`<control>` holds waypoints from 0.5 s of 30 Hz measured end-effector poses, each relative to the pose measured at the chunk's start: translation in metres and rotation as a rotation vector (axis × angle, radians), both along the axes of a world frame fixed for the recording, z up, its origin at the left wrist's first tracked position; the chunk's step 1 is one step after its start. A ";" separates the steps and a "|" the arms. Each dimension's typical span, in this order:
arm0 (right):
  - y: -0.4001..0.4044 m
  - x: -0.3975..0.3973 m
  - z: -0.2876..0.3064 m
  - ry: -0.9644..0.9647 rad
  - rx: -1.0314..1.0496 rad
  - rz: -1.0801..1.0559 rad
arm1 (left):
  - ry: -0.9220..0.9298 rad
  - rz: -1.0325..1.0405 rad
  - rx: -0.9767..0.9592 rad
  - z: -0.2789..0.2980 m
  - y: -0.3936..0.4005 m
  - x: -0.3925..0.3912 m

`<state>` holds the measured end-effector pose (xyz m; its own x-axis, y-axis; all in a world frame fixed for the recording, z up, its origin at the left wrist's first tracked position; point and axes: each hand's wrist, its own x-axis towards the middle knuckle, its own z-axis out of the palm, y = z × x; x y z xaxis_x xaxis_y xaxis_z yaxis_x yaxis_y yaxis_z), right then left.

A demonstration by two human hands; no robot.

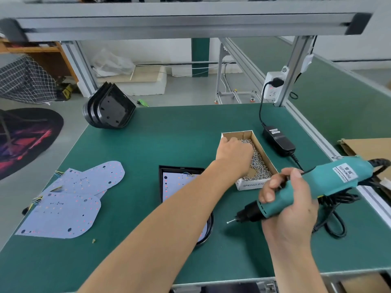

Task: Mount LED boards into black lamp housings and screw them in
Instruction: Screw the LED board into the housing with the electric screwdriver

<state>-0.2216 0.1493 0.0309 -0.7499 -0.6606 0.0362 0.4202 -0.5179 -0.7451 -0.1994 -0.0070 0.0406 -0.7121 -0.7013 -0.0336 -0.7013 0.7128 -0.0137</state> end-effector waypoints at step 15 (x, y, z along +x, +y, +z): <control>-0.002 -0.001 0.005 -0.005 -0.010 -0.004 | 0.295 -0.050 0.108 -0.003 -0.006 0.003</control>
